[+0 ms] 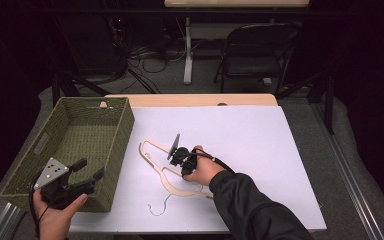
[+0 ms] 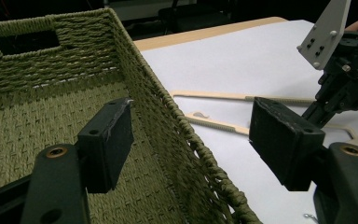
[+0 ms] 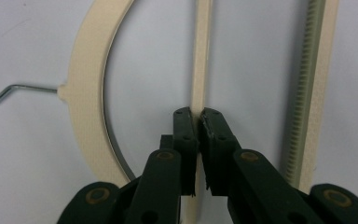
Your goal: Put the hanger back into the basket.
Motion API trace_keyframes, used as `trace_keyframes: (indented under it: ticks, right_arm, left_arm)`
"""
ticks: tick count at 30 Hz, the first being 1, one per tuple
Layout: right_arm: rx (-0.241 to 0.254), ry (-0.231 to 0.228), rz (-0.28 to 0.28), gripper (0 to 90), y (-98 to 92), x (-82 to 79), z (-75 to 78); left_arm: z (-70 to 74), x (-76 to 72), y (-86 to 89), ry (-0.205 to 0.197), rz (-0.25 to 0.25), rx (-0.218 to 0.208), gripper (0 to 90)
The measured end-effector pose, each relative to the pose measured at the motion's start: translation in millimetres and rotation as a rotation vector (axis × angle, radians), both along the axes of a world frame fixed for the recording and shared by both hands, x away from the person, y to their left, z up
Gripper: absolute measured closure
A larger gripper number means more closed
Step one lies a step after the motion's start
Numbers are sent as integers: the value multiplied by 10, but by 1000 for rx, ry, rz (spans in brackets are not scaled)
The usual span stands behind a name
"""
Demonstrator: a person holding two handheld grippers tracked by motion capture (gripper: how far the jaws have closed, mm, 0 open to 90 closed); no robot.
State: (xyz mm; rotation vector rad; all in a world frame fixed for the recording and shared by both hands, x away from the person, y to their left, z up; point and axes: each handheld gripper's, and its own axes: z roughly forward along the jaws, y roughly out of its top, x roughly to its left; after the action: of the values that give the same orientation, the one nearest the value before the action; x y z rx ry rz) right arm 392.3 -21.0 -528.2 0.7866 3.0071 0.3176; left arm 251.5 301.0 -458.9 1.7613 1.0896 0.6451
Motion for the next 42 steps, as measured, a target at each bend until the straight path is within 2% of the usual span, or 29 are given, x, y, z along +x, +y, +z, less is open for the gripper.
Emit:
trace_keyframes:
  ticks: [8, 18, 21, 23, 27, 28, 30, 32, 34, 35, 36, 38, 39, 42]
  right_arm:
    - [-10, 22, 19, 855, -48, 4, 40]
    - [10, 34, 37, 856, -139, -15, 83]
    - [1, 32, 50, 856, -178, -28, 105]
    - [24, 37, 50, 856, -225, -56, 122]
    - [32, 43, 59, 856, -280, -89, 163]
    - [38, 44, 63, 856, -315, -117, 195]
    - [40, 33, 74, 856, -334, -128, 211]
    - [53, 36, 77, 856, -363, -154, 249]
    - [58, 38, 89, 856, -390, -176, 291]
    - [81, 54, 95, 855, -416, -198, 317]
    - [86, 62, 86, 856, -424, -213, 333]
    - [87, 59, 90, 855, -436, -222, 347]
    - [76, 55, 89, 856, -446, -235, 368]
    - [86, 53, 95, 856, -486, -263, 414]
  left_arm:
    - [14, -17, -67, -11, -14, 19, 307]
    - [21, -28, -192, -16, -54, 25, 308]
    - [17, -30, -239, -14, -71, 26, 310]
    - [13, -33, -302, -13, -94, 31, 312]
    - [2, -38, -384, -12, -118, 27, 313]
    - [-26, -31, -463, -6, -142, 29, 314]
    - [-47, -24, -510, -4, -154, 31, 313]
    - [-103, -4, -610, 8, -187, 50, 313]
    - [-186, 27, -718, 21, -214, 60, 313]
    - [-229, 45, -770, 31, -231, 70, 313]
    - [-317, 80, -880, 38, -257, 89, 313]
    - [-355, 95, -934, 45, -270, 98, 313]
    - [-392, 110, -986, 46, -285, 107, 313]
    - [-485, 142, -1130, 35, -308, 139, 313]
